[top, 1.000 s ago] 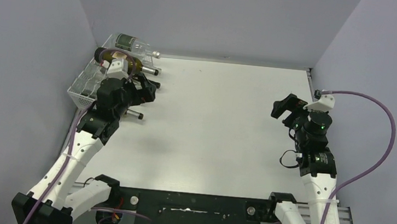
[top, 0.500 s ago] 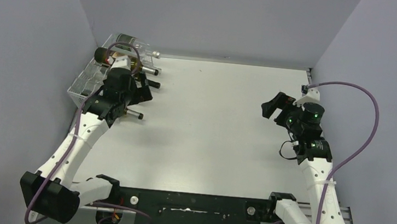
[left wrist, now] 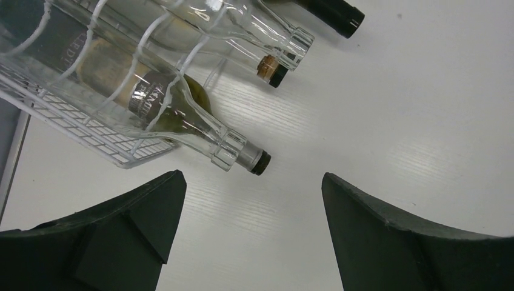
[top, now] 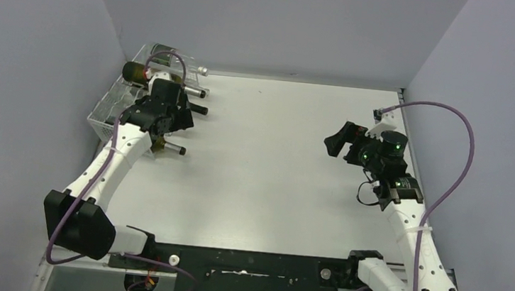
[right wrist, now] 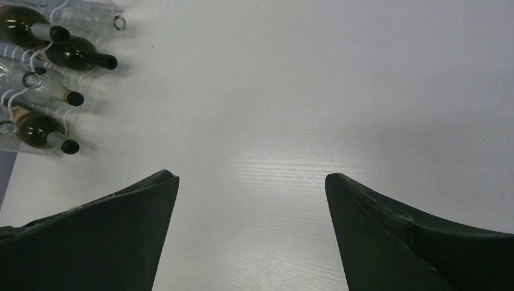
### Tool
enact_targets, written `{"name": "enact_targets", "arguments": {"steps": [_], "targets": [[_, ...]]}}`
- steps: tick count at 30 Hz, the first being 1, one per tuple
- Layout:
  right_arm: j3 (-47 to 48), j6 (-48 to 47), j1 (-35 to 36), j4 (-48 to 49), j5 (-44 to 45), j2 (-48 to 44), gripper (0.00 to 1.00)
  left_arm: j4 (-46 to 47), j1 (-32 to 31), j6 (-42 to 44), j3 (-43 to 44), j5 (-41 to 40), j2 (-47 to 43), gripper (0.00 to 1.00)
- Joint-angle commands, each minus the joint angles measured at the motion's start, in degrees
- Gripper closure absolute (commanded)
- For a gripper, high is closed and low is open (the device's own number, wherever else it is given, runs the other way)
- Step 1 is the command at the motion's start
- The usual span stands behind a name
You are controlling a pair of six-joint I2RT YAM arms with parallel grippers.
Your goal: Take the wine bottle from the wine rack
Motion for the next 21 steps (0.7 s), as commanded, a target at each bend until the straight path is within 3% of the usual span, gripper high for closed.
{"name": "enact_targets", "arguments": {"steps": [1, 8, 13, 18, 21], "targets": [[0.2, -0.3, 2.6, 3.4, 1.5, 1.0, 0.02, 2.6, 0.7, -7.0, -0.6, -2.9, -3.9, 0.16], [-0.6, 1.0, 5.0, 4.4, 2.5, 1.5, 0.02, 11.8, 5.1, -19.6, -9.6, -1.9, -10.7, 0.26], [-1.0, 1.6, 5.7, 4.6, 3.0, 1.5, 0.02, 14.8, 10.1, -27.0, -11.8, 2.9, -9.2, 0.18], [-1.7, 2.2, 5.8, 4.6, 3.9, 0.8, 0.02, 15.9, 13.6, -29.2, -10.9, 7.1, -4.3, 0.36], [-1.8, 2.3, 5.9, 4.7, 4.1, 0.7, 0.02, 17.3, 13.5, -31.9, -11.3, 8.3, -2.2, 0.38]]}}
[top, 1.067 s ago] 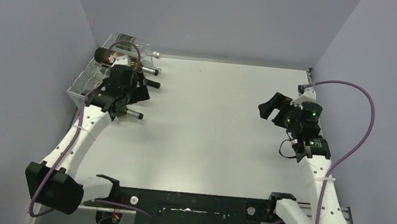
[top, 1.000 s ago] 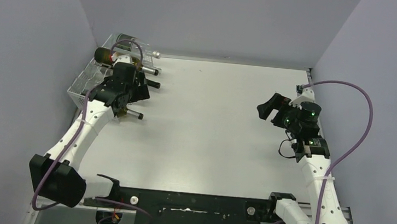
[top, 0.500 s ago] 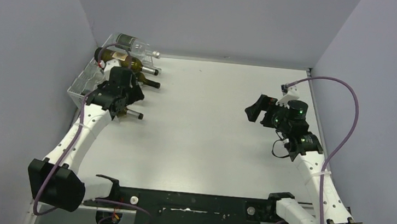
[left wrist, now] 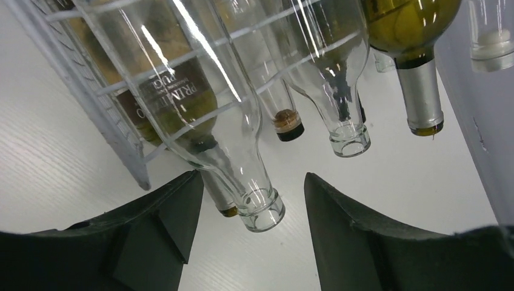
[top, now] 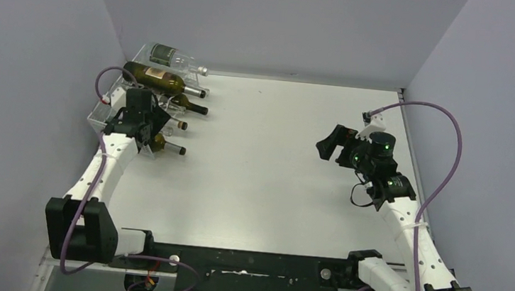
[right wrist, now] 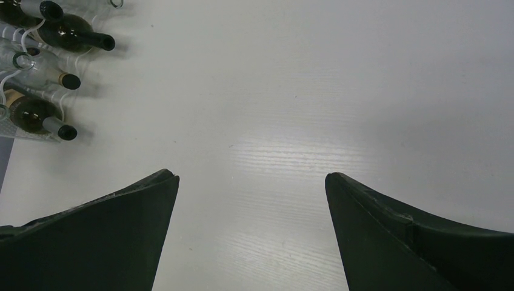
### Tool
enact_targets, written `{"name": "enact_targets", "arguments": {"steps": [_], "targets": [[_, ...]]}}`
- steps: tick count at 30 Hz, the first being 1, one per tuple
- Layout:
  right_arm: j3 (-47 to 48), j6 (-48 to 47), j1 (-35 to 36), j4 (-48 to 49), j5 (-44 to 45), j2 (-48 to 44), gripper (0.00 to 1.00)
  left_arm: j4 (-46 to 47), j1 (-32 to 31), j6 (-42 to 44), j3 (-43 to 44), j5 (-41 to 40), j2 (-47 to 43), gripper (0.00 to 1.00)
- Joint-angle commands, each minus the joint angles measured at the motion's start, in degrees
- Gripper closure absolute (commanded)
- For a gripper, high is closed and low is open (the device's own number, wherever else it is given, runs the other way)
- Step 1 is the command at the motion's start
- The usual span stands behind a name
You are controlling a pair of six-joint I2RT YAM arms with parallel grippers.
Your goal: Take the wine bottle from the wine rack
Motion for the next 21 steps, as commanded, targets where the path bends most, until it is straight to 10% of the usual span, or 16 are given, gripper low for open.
{"name": "enact_targets", "arguments": {"steps": [1, 21], "targets": [[0.1, 0.7, 0.6, 3.6, 1.4, -1.0, 0.02, 5.4, -0.1, -6.4, 0.4, 3.3, 2.4, 0.38], [0.2, -0.1, 0.7, 1.2, 5.4, -1.7, 0.02, 3.8, -1.1, -19.9, -0.2, -2.8, 5.8, 0.42]]}}
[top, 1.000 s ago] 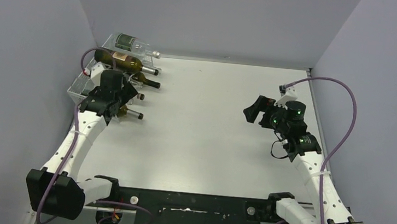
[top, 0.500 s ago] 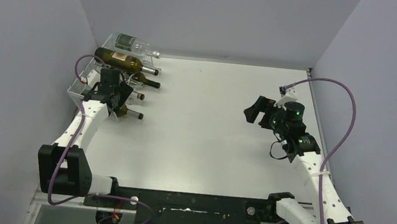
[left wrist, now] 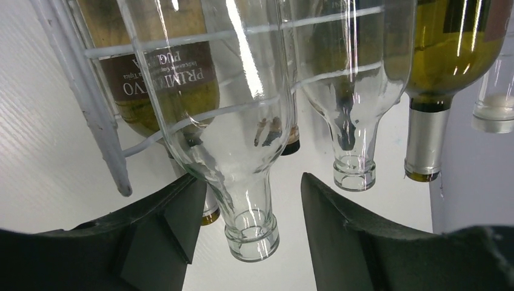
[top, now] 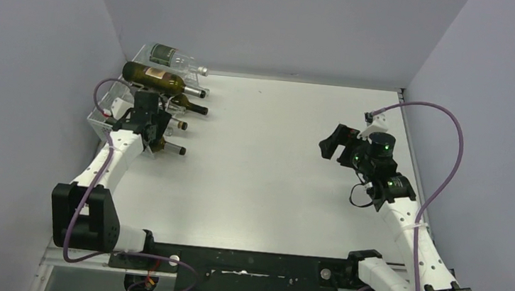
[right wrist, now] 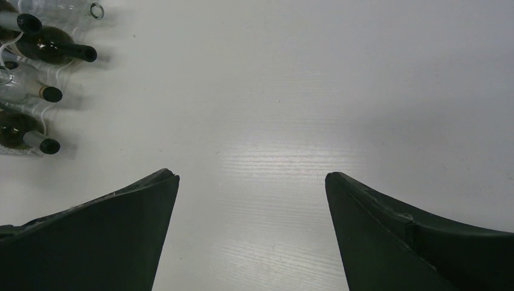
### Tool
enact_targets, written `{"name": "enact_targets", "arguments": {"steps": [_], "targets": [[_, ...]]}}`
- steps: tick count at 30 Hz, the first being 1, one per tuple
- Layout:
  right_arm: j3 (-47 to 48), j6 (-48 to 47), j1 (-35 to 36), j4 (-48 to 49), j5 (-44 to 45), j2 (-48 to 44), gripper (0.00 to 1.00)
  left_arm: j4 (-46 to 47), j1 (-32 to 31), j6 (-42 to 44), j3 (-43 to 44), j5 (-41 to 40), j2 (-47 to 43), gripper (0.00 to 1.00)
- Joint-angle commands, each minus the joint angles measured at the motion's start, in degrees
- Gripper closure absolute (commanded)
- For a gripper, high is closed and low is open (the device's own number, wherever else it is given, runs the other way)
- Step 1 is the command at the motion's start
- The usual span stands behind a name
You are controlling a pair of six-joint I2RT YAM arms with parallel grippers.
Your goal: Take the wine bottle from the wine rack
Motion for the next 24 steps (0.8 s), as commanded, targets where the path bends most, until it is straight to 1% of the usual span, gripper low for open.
{"name": "enact_targets", "arguments": {"steps": [1, 4, 6, 13, 20, 24], "targets": [[0.2, 0.0, 0.4, 1.3, 1.6, -1.6, 0.02, 2.8, 0.2, -3.5, 1.0, 0.1, 1.1, 0.42], [0.1, 0.2, 0.5, 1.3, 1.8, -1.8, 0.02, 3.2, 0.1, -4.8, 0.8, 0.9, 2.0, 0.44], [0.1, 0.4, 0.4, 1.3, 1.7, -1.8, 0.02, 3.5, 0.0, -5.3, 0.6, 0.5, 2.3, 0.46], [-0.1, 0.5, 0.5, 1.0, 1.8, -2.4, 0.02, 4.4, -0.2, -6.4, -0.7, 0.0, 2.7, 0.49], [-0.1, 0.4, 0.5, 0.5, 1.8, -2.4, 0.02, 6.6, 0.1, -7.1, -0.9, 2.4, 2.0, 0.64], [0.2, 0.4, 0.5, 0.5, 1.8, -2.2, 0.02, 6.0, 0.2, -7.4, -0.4, 3.6, 1.6, 0.75]]}}
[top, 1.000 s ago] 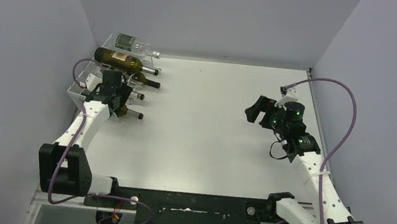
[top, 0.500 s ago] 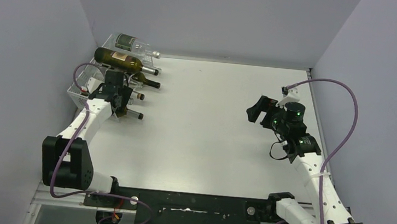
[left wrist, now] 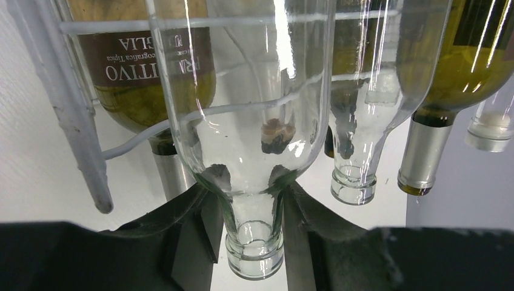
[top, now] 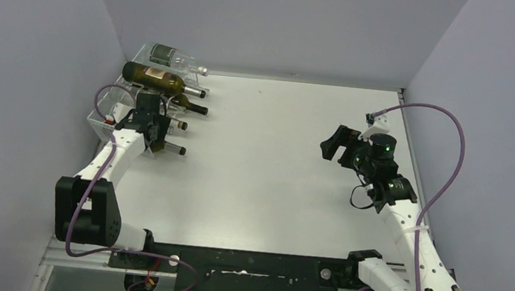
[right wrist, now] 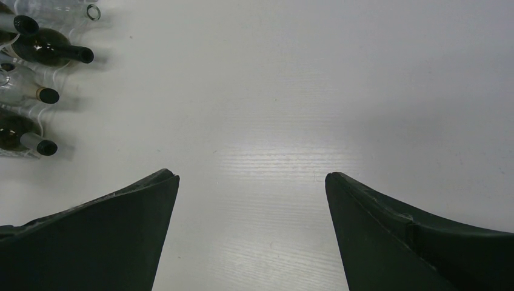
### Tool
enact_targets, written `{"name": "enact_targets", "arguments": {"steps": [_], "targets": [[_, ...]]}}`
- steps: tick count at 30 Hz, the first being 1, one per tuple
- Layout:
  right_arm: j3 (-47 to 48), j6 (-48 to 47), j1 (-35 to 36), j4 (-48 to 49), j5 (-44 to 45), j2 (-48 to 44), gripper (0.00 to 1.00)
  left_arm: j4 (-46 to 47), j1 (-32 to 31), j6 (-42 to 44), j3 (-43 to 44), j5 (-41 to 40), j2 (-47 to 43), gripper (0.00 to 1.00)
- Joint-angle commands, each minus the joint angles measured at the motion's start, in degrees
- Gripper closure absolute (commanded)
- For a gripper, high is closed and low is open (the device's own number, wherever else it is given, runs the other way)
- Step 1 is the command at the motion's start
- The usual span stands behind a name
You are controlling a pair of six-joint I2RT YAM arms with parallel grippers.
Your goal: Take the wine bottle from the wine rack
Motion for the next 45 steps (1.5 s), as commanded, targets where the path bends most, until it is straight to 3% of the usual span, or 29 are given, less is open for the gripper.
{"name": "enact_targets", "arguments": {"steps": [1, 5, 13, 20, 32, 38, 45], "targets": [[0.4, 0.4, 0.5, 1.5, 0.8, -0.9, 0.02, 4.1, 0.1, -0.7, 0.5, 2.5, -1.4, 0.77], [0.5, 0.4, 0.4, 2.0, 0.5, -0.3, 0.02, 4.3, -0.1, -1.1, 0.3, 4.8, -3.3, 0.85], [0.7, 0.3, 0.6, 2.7, 0.0, 0.7, 0.02, 0.6, -0.5, -3.2, 0.0, 4.3, -10.8, 0.87], [0.5, 0.4, 0.6, 3.1, -0.4, 1.2, 0.02, -0.6, -0.4, -4.0, -0.4, 6.0, -16.1, 1.0], [1.0, -2.2, 1.5, 5.0, -1.7, 3.3, 0.02, -6.1, -0.5, -1.8, 6.2, 7.9, -22.7, 1.0], [2.4, -6.9, 5.2, 7.7, -1.5, 6.7, 0.02, -9.0, -0.5, -2.0, 10.1, 11.4, -25.2, 1.0], [6.5, -15.5, 15.5, 13.5, 0.3, 12.2, 0.02, -7.7, -0.8, -4.6, 12.1, 19.4, -27.4, 1.0]]}}
